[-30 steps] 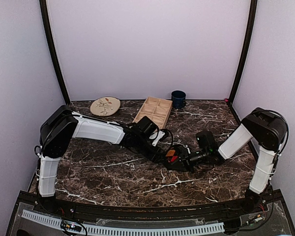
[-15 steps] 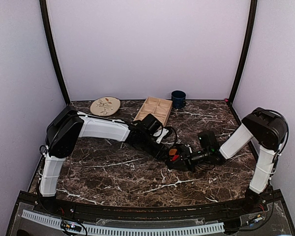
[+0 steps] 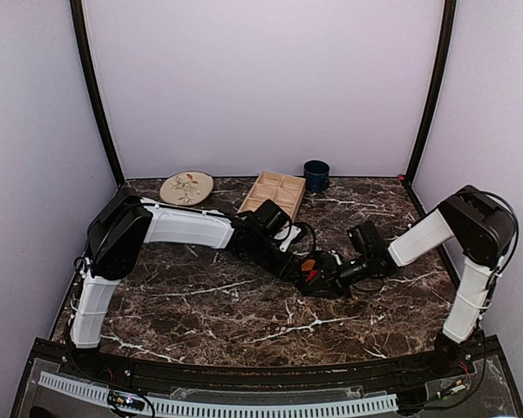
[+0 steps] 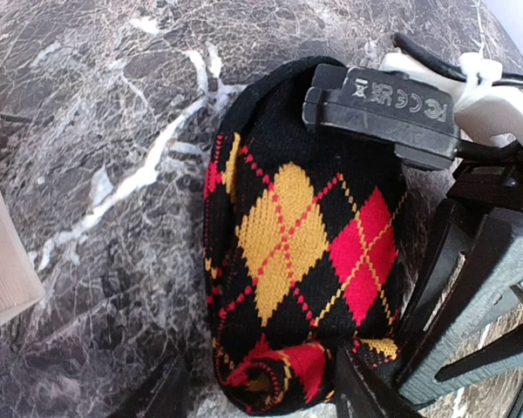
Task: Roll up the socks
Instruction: Roll the sock at the center of the board.
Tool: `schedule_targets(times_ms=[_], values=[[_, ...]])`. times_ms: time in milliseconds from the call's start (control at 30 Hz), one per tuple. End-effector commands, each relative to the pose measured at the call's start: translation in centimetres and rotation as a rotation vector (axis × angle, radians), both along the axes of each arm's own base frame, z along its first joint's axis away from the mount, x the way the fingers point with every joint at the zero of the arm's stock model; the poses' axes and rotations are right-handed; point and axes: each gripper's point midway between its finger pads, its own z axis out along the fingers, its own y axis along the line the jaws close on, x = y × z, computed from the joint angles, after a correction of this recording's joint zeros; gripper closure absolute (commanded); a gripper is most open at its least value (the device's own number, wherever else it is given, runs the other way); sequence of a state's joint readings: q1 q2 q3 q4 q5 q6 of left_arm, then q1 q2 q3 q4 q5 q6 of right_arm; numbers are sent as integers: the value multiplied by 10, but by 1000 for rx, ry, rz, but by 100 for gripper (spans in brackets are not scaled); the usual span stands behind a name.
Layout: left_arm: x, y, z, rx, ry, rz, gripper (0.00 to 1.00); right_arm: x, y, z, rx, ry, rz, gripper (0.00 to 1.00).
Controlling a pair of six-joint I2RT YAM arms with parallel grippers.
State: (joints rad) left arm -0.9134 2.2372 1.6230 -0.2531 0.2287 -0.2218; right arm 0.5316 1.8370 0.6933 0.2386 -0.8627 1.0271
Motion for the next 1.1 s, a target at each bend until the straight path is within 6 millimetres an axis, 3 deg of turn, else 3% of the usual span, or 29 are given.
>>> schedule_targets(times_ms=[0, 533, 867, 1067], values=[[-18, 29, -54, 159, 128, 15, 40, -7, -23, -24, -155, 22, -8, 75], [-24, 24, -73, 178, 224, 8, 43, 15, -65, -9, -461, -235, 42, 64], [-27, 18, -78, 180, 275, -6, 43, 38, -80, 47, -671, -591, 88, 63], [-31, 19, -82, 184, 302, -4, 44, 31, -62, 71, -799, -847, 187, 63]])
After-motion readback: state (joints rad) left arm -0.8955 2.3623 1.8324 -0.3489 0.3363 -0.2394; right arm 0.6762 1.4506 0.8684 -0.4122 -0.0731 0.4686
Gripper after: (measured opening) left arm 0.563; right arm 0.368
